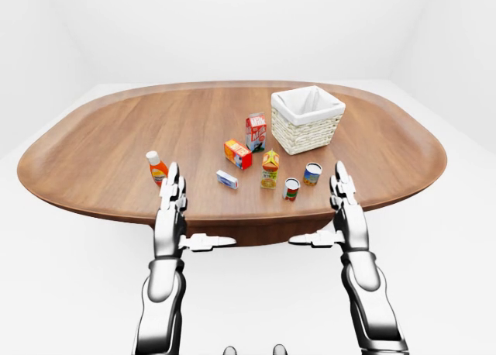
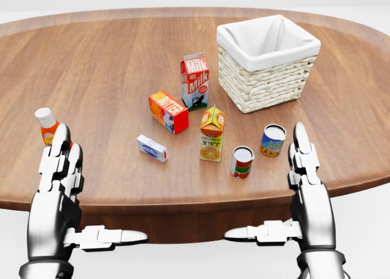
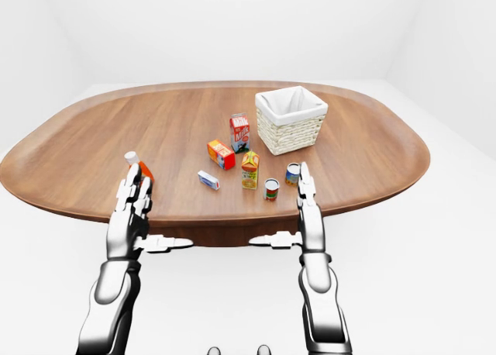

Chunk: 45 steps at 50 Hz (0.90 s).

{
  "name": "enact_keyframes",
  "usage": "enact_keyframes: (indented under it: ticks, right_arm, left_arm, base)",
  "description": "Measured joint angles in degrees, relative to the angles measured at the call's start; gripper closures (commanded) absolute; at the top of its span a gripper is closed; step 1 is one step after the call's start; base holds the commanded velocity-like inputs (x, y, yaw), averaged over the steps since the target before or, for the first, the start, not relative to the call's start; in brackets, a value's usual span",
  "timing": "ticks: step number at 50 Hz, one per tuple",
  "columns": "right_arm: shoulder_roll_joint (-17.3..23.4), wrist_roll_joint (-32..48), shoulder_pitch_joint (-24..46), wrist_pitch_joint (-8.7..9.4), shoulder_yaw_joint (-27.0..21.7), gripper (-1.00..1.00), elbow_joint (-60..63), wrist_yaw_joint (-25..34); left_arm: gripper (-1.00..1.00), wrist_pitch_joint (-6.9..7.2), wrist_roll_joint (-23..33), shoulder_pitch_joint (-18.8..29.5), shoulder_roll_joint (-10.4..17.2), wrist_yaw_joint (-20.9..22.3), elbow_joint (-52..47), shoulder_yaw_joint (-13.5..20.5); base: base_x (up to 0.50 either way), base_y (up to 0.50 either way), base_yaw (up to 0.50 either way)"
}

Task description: Pick up the alphabet soup and the tomato sauce, and put them in the basket.

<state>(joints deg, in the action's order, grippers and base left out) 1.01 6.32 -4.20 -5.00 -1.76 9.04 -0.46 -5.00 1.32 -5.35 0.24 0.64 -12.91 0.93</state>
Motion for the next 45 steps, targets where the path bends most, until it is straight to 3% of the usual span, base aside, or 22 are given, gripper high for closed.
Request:
enact_keyframes:
  ticks: [16, 45]
  right_arm:
    - [-0.2, 2.3, -1.0, 0.00, 0.4, -1.00, 4.0, -0.3]
    - [-0.2, 3.2, -1.3, 0.00, 0.3, -1.00, 4.5, -0.5]
  left_arm:
    - [-1.00, 0.00, 0.6, -0.8, 0.0, 0.2, -1.8, -0.2]
    - [-1.00, 0.00, 0.7, -1.0, -0.1, 0.4, -2.0, -0.3]
  base:
    - [0.00, 0.00, 0.00]
    - [0.24, 0.00, 0.00]
